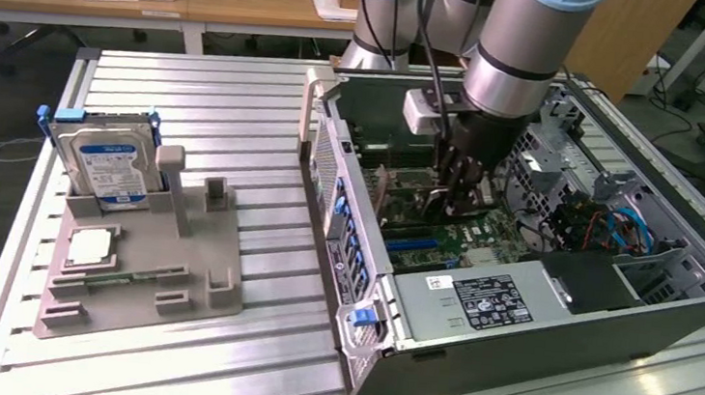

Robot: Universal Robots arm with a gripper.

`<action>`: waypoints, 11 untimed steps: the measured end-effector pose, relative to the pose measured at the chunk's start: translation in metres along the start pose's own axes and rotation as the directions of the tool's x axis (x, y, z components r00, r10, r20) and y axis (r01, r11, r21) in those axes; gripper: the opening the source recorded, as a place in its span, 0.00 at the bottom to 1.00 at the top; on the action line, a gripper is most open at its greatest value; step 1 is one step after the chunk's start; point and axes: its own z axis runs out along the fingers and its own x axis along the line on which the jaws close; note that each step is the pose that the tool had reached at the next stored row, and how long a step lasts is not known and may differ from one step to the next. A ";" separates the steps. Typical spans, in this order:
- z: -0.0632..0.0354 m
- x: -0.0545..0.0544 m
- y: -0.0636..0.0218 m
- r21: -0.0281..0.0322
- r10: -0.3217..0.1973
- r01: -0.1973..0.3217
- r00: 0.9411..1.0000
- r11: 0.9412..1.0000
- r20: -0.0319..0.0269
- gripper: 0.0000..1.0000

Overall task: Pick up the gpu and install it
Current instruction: 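Insert the gpu into the slot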

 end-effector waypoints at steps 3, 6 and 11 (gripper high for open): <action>0.0026 0.000 0.0006 0.000 0.000 0.000 1.000 1.000 0.000 0.28; 0.0080 0.000 0.0008 0.000 0.000 0.000 1.000 1.000 0.000 0.28; 0.0127 0.000 0.0039 0.000 0.000 0.000 1.000 1.000 0.000 0.28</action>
